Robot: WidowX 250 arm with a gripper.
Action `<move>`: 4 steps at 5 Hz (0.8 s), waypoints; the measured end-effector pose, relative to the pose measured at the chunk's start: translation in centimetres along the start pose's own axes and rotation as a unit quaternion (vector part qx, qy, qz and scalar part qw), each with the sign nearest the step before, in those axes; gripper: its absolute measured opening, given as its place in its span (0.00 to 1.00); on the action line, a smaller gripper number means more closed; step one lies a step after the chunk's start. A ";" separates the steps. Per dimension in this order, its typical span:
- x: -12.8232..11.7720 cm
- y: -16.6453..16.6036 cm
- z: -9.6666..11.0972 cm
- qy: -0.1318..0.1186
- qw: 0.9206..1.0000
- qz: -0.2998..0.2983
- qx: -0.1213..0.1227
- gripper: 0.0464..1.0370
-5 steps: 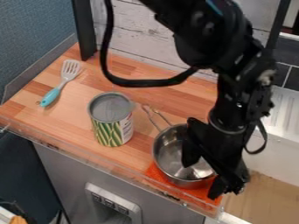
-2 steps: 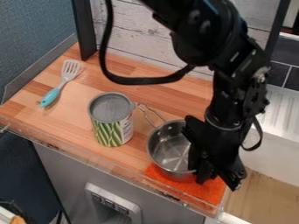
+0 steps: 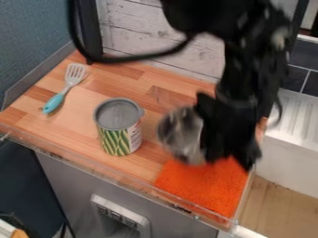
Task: Moving the saucepan from the orange cloth to the center of the table
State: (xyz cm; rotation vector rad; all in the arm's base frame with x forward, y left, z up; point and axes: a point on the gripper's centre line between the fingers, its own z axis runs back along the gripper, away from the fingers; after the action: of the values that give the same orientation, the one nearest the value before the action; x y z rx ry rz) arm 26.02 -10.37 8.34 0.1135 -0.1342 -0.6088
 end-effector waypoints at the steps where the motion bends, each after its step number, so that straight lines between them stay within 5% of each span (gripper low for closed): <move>1: 0.1 5.3 1.2 -0.008 0.998 0.062 0.025 0.03; 4: -2.2 16.0 -5.2 0.070 0.976 0.204 0.030 0.03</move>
State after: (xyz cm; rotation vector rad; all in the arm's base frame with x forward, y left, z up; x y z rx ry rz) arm 34.05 4.30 5.35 0.1805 -0.0372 -0.1845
